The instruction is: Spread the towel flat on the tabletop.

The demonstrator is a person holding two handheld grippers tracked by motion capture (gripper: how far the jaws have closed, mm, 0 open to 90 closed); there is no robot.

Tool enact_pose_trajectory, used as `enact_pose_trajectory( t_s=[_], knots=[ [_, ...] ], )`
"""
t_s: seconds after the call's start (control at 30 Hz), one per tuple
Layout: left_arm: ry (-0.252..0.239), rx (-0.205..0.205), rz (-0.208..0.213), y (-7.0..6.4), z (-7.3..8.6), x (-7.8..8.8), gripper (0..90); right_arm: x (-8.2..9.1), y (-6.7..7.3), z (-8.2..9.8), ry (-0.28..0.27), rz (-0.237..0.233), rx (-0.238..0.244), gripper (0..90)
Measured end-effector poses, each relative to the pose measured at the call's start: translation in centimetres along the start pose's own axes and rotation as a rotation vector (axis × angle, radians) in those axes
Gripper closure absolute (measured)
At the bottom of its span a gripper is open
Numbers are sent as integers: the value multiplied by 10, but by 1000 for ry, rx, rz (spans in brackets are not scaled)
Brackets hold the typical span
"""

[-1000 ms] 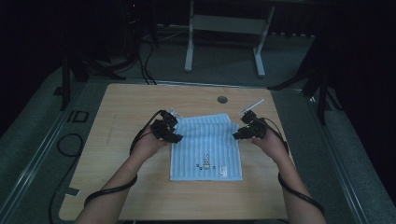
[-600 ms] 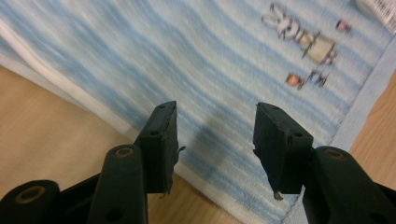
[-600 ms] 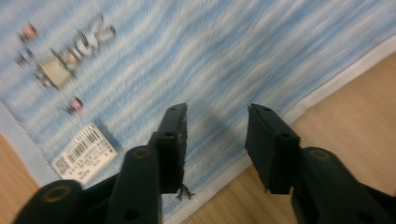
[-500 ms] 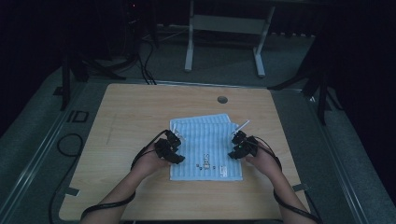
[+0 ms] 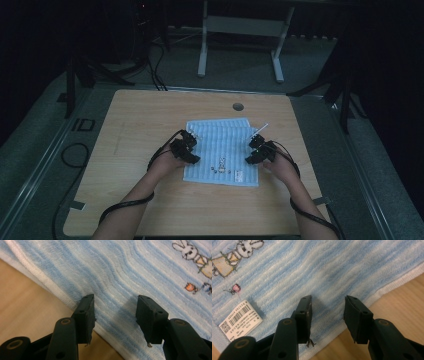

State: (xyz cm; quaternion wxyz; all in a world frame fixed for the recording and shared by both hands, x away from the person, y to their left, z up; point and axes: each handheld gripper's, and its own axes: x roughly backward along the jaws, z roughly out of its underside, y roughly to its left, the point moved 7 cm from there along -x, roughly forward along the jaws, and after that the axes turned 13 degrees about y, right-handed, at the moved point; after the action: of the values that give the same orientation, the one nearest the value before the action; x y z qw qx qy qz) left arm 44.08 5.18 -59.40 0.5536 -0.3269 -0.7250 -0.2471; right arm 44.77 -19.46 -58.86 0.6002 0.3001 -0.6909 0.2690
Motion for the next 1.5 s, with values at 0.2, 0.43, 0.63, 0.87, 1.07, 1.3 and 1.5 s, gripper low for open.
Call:
enact_pose_trajectory(
  t_s=[0.2,0.43,0.63,0.87,1.07,1.3,1.5],
  knots=[
    [-14,15,-5,8,-19,-6,478,-1,-11,-4,1,4,-33,576],
    [4,-14,7,-1,-16,5,453,2,-13,-2,34,8,-39,560],
    [34,-186,30,-29,10,32,453,18,16,17,16,-24,83,519],
    [79,-259,64,-52,32,25,453,19,45,48,6,-58,164,468],
    [84,-241,57,-53,35,11,452,8,48,57,25,-38,188,473],
    [50,-209,31,-50,29,9,489,9,47,55,27,-1,200,636],
    [57,-218,21,-53,27,10,811,9,45,53,34,31,192,828]
  ],
)
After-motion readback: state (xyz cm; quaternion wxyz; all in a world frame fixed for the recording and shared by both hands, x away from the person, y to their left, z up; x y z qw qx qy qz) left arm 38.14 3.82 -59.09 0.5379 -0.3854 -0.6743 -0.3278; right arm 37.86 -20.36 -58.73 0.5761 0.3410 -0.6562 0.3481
